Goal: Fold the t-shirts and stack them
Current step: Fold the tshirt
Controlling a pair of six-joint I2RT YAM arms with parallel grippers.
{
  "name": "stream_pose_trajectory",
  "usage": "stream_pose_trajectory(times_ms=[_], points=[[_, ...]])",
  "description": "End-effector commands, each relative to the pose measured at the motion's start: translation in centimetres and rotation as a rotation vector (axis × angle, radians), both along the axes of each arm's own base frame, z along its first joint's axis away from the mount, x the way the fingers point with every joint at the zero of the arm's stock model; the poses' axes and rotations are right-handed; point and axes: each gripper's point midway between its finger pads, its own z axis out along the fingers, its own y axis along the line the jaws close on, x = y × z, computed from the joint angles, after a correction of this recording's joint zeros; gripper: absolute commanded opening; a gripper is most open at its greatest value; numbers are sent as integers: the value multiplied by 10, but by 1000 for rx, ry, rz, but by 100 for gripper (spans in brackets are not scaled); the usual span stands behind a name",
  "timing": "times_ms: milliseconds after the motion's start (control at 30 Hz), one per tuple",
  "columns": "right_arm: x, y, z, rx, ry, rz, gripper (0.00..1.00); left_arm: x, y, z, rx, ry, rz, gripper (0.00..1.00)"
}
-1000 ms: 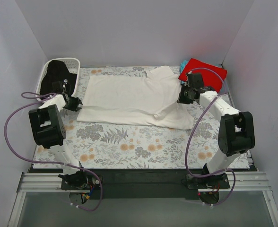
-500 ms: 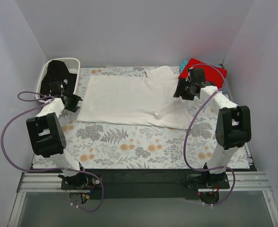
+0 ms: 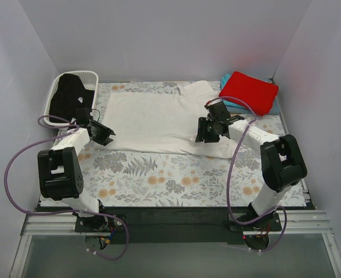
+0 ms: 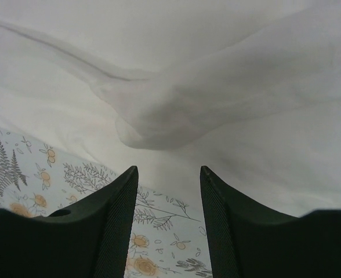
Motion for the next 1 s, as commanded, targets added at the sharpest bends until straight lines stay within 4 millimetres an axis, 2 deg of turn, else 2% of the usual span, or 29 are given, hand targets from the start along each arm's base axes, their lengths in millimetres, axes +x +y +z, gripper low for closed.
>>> stream_pose_trajectory(times_ms=[0, 67, 100, 167, 233, 267, 333, 367, 400, 500, 633, 667, 700, 733, 767, 800, 833, 867, 900, 933, 967], points=[[15, 9, -6, -12, -26, -21, 53, 2, 0, 3, 8, -21, -10, 30], [23, 15, -3, -7, -37, -18, 52, 1, 1, 0, 11, -15, -10, 30], [26, 15, -8, -15, -27, -17, 52, 1, 2, -1, 13, -10, -7, 30], [39, 21, -1, -8, -52, -15, 52, 2, 2, -3, 15, -4, -10, 30], [46, 25, -6, -12, -47, -13, 52, 0, 2, -6, 15, 12, -9, 29], [56, 29, 1, -1, -67, -12, 52, 2, 2, -5, 18, 10, -12, 29], [65, 34, -4, -4, -63, -7, 52, 2, 2, -5, 16, 14, -15, 29], [76, 41, 7, 12, -91, -3, 52, 2, 2, -5, 19, 16, -15, 28], [79, 42, -2, 4, -69, 3, 52, 3, 3, -2, 22, 11, -17, 28], [100, 53, 5, 16, -94, 11, 53, 4, 3, 1, 29, 9, -25, 28], [116, 59, 12, 20, -121, 28, 54, 6, 4, 6, 35, 0, -31, 28], [117, 58, 14, 19, -125, 25, 55, 6, 4, 6, 37, -1, -32, 28], [117, 54, 25, 13, -149, 19, 55, 6, 4, 7, 38, 0, -34, 28], [112, 48, 23, -5, -150, 16, 56, 7, 4, 8, 42, -5, -38, 28], [108, 44, 40, -6, -184, 10, 56, 7, 5, 8, 42, -5, -38, 28], [105, 38, 46, -20, -200, 0, 57, 7, 4, 9, 44, -7, -41, 28], [94, 28, 35, -56, -182, -12, 57, 7, 5, 9, 42, -7, -40, 28], [89, 22, 50, -61, -221, -24, 57, 9, 4, 10, 42, -9, -43, 28], [81, 17, 47, -68, -219, -27, 57, 9, 4, 9, 40, -7, -43, 28], [64, 9, 32, -88, -189, -25, 57, 9, 3, 8, 37, -5, -45, 28], [54, 6, 40, -84, -212, -26, 57, 9, 3, 9, 36, -6, -46, 28]])
